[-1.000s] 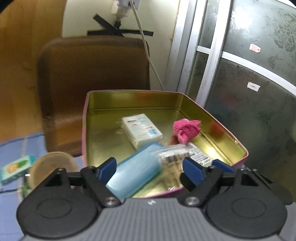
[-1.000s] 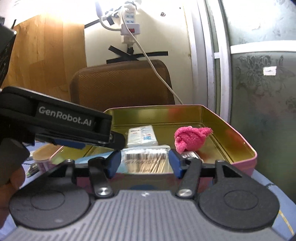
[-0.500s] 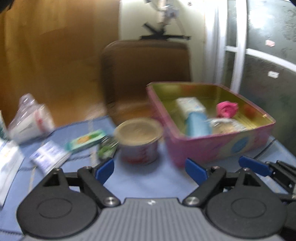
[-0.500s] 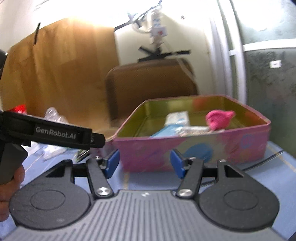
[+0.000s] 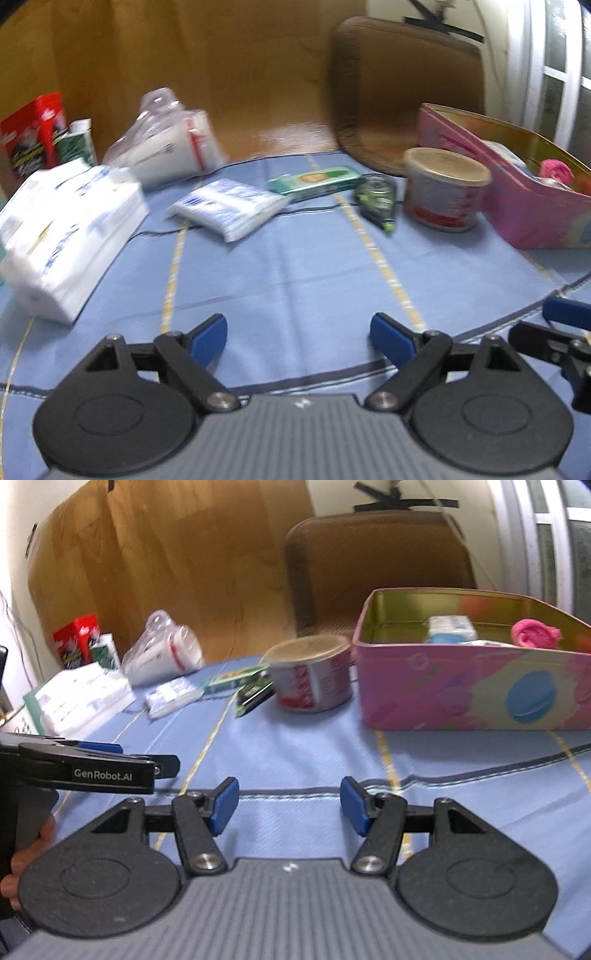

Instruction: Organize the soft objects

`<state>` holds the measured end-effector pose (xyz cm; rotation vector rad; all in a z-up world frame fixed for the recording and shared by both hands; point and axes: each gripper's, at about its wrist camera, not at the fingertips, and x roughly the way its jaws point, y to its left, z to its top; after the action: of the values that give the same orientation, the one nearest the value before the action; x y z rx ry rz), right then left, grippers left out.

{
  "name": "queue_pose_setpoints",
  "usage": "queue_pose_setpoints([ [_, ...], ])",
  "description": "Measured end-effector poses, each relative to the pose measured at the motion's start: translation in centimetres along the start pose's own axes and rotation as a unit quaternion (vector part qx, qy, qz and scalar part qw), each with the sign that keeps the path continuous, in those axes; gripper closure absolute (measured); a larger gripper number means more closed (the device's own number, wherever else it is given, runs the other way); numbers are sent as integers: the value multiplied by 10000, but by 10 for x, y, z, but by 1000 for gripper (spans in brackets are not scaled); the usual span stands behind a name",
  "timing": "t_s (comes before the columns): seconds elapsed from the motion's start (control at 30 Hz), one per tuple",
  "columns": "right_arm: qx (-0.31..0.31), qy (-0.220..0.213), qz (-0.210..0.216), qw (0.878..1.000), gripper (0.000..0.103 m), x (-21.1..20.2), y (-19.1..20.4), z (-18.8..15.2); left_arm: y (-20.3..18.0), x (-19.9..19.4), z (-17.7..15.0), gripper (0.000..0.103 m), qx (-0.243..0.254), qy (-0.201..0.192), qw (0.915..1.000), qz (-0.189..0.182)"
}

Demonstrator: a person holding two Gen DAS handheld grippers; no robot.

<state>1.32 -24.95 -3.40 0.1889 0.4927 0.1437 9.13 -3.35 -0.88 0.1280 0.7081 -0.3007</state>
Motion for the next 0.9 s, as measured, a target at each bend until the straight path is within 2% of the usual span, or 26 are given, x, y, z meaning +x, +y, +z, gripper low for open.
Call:
queue_pose_setpoints([
  [0.23, -357, 154, 113, 9992, 40, 12, 29, 1, 40, 0, -4, 12, -166, -78, 9994, 288],
  [0.47, -863, 322, 283, 9954, 40, 34, 62, 7, 92, 3, -8, 12, -560, -205, 9942, 895],
  [0.6, -1184, 350, 355, 9917, 40, 50, 79, 13, 115, 3, -10, 12, -1049, -234, 9907, 829],
  [0.7, -1270, 364, 371, 9905, 41, 63, 84, 24, 113, 3, -10, 12, -1017, -275, 9907, 867],
  [0.9, -1489, 136, 11, 9888, 42, 94, 84, 68, 114, 3, -10, 12, -1047, -311, 9911, 761],
])
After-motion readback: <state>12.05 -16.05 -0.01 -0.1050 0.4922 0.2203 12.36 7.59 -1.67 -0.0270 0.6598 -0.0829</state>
